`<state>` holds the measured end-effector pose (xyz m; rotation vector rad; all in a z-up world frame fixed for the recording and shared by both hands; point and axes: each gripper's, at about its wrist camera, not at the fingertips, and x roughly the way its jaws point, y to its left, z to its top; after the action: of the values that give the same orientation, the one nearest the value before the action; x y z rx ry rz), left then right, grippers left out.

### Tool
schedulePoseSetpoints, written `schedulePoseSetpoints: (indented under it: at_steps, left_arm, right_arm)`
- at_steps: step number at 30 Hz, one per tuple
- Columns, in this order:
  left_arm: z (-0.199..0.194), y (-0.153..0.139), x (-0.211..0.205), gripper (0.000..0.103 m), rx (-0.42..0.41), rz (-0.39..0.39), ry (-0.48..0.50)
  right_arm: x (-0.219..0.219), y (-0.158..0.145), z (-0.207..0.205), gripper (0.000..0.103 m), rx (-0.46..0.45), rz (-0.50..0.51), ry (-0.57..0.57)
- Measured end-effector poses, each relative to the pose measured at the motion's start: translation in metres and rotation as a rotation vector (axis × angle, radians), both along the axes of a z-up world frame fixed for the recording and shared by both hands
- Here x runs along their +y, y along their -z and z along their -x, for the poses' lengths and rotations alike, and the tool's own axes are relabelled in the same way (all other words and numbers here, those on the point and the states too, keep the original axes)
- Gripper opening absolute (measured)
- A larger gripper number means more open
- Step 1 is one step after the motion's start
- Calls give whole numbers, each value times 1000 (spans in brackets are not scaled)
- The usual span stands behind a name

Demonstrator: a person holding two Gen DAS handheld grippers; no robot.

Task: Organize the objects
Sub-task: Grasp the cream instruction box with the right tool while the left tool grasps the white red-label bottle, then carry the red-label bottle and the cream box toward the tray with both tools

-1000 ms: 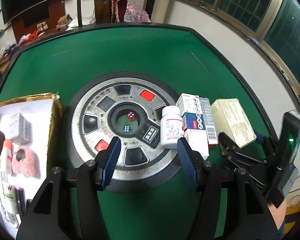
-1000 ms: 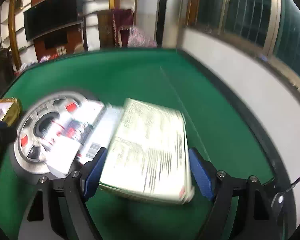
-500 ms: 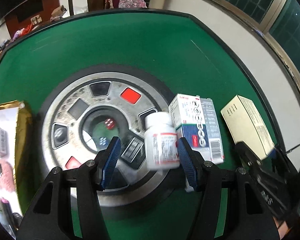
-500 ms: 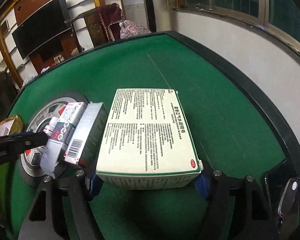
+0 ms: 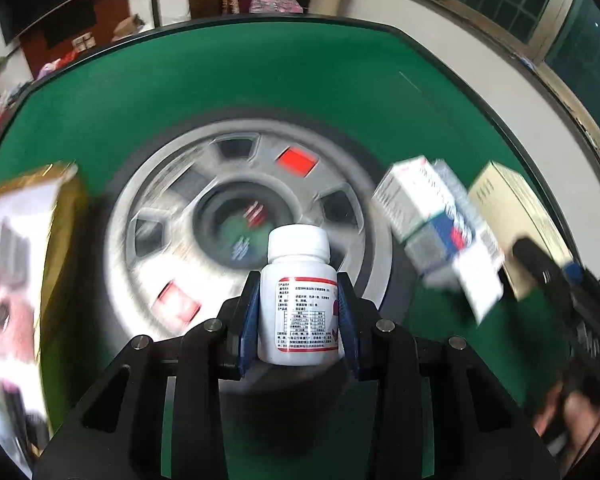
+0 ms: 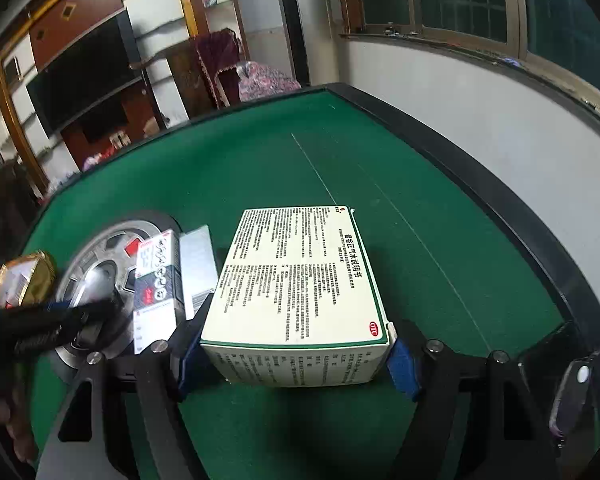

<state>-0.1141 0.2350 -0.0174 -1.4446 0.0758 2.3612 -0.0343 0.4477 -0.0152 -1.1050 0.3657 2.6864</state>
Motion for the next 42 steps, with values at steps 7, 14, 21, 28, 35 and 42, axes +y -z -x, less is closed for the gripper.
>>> schedulePoseSetpoints:
  at_steps: [7,14,21,28,35,42]
  left_arm:
    - [-70,-2,-56,35,45,1,13]
    - [-90,7,-74,35,87,41,56]
    - [-87,10,-55,35,100,37,68]
    - [-88,14,-46,35,129,73,70]
    - [-89,16,-46,35,161,61,61]
    - [-102,0,-44,35,263,66,58]
  right_arm:
    - [-14,-5,-7,70,-38,-2,-89]
    - [-50,8,-17,74,-168,-133,-193]
    - [-48,2,-16,75,-130,-187,-135]
    - [-47,-4,-15,79,-104,-208,-125]
    - [-39,4,-9,70,-99,-180,-91]
    - [-38,-12,-29,70,8,-159,-40]
